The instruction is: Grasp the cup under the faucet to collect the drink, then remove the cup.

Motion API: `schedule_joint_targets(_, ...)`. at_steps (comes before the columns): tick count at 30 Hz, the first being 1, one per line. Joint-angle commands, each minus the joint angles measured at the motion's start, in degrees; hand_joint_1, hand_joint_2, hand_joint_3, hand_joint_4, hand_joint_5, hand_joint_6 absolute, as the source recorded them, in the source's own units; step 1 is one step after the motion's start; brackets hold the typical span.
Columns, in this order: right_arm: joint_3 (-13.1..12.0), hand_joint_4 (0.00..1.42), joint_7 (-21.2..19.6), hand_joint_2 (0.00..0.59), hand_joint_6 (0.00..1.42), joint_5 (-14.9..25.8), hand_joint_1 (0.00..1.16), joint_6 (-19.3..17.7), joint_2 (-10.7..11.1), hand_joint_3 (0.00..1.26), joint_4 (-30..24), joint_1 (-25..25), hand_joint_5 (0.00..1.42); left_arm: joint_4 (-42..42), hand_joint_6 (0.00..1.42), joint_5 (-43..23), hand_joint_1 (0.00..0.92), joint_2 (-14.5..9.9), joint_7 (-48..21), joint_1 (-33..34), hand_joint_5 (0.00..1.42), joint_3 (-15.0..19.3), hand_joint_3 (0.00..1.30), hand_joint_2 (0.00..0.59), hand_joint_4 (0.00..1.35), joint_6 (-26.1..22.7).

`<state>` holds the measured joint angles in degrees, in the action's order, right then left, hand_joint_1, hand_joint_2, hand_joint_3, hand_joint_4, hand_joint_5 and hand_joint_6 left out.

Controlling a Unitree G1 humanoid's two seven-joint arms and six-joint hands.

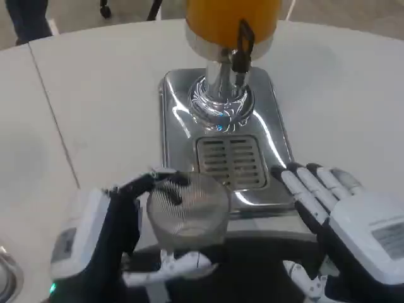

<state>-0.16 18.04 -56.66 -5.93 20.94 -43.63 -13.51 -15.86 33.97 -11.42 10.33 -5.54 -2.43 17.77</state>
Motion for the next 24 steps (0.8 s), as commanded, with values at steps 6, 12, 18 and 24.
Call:
schedule_joint_targets(6,-0.67,0.0,1.48,0.575,0.02,-0.97,0.27,1.66,-0.81,0.0,-2.82,-2.89,0.0,15.1,1.42,1.6,0.678,2.68,5.66,15.84,1.42,-2.52,1.13,0.032,1.18,-2.25)
schedule_joint_targets(12,-0.28,0.0,1.71,0.575,0.03,-1.5,0.27,1.58,-1.13,0.0,-3.94,-4.17,0.0,23.87,1.42,0.72,0.683,3.82,7.17,23.08,1.42,-4.63,1.13,0.033,1.18,-1.83)
schedule_joint_targets(18,-0.73,0.0,2.8,0.575,0.03,-1.68,0.28,2.48,-1.42,0.0,-4.85,-4.34,0.0,32.95,1.42,0.03,0.685,5.34,10.0,30.14,1.42,-6.6,1.13,0.034,1.18,-0.96)
schedule_joint_targets(24,-0.37,0.0,3.72,0.575,0.03,-2.09,0.28,3.35,-1.59,0.0,-4.05,-2.76,0.0,41.09,1.42,-0.02,0.686,6.32,13.83,36.2,1.42,-7.71,1.11,0.034,1.17,-1.36)
